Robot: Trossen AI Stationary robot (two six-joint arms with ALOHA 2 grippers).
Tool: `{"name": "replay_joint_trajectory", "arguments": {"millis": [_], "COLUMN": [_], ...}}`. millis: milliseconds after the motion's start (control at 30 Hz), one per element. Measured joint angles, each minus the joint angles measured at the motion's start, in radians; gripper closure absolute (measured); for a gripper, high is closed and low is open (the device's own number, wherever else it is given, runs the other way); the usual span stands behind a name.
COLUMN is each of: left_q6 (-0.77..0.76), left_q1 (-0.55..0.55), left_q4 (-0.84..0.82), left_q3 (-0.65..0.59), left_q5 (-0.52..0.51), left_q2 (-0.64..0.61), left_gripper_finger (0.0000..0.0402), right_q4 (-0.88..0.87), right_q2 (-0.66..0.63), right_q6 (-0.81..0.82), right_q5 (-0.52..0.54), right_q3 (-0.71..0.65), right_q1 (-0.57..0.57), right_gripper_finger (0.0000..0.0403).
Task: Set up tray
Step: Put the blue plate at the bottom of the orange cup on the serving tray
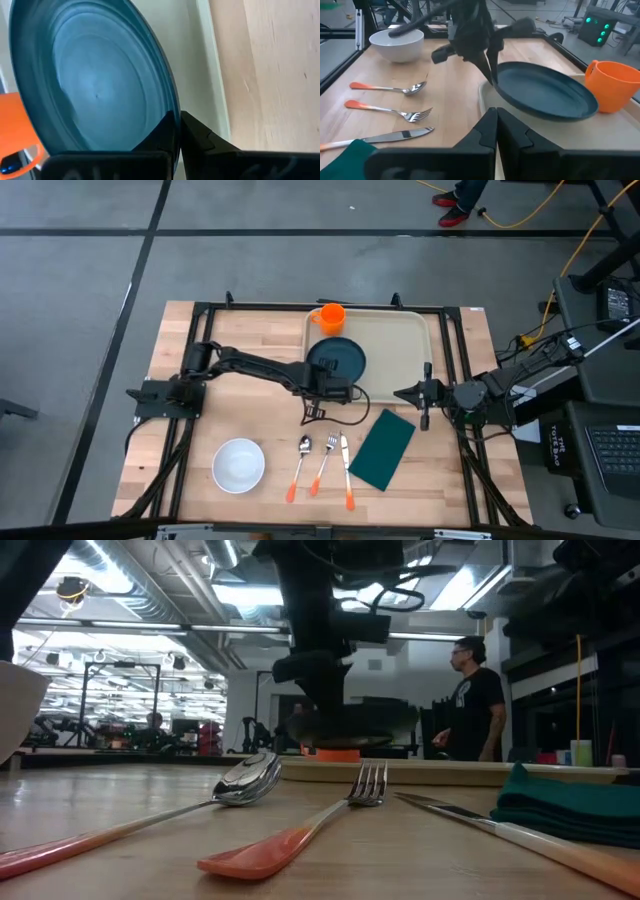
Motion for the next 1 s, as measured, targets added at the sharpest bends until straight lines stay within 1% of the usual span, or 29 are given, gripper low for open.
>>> {"name": "replay_joint_trajectory", "arguments": {"millis": [133, 233, 367, 433, 600, 700, 833, 933, 1000], "left_q6": [0.001, 0.000, 0.000, -0.003, -0.018, -0.019, -0.035, -0.035, -0.035], "left_q1": [0.000, 0.000, 0.001, 0.003, 0.005, 0.014, 0.026, 0.033, 0.032], "left_q4": [-0.002, 0.010, 0.008, 0.010, 0.006, 0.007, 0.008, 0.015, 0.016], "left_q3": [0.000, 0.000, 0.000, -0.002, -0.013, -0.013, -0.013, -0.013, -0.013], "left_q5": [0.005, 0.034, 0.029, 0.047, 0.015, 0.045, 0.053, 0.106, 0.123], "left_q2": [0.012, 0.011, 0.011, 0.011, 0.011, 0.011, 0.011, 0.011, 0.013], "left_gripper_finger": [0.0399, 0.0399, 0.0399, 0.0399, 0.0399, 0.0399, 0.0399, 0.0399, 0.0399], "right_q4": [0.000, 0.000, 0.000, 0.001, 0.001, 0.002, 0.002, 0.003, 0.003], "right_q2": [0.000, 0.000, 0.000, 0.000, 0.000, 0.000, 0.000, 0.000, 0.000], "right_q6": [0.000, 0.004, 0.004, 0.004, 0.004, 0.004, 0.006, 0.007, 0.007], "right_q5": [0.000, 0.000, 0.000, 0.000, 0.000, 0.000, -0.001, -0.001, -0.001], "right_q3": [0.000, 0.000, 0.000, 0.000, 0.000, 0.000, 0.000, 0.000, 0.001], "right_q1": [0.000, 0.000, 0.000, 0.000, 0.000, 0.000, 0.000, 0.000, 0.000], "right_gripper_finger": [0.0391, 0.0391, 0.0391, 0.0391, 0.0391, 0.0391, 0.0391, 0.0391, 0.0391]}}
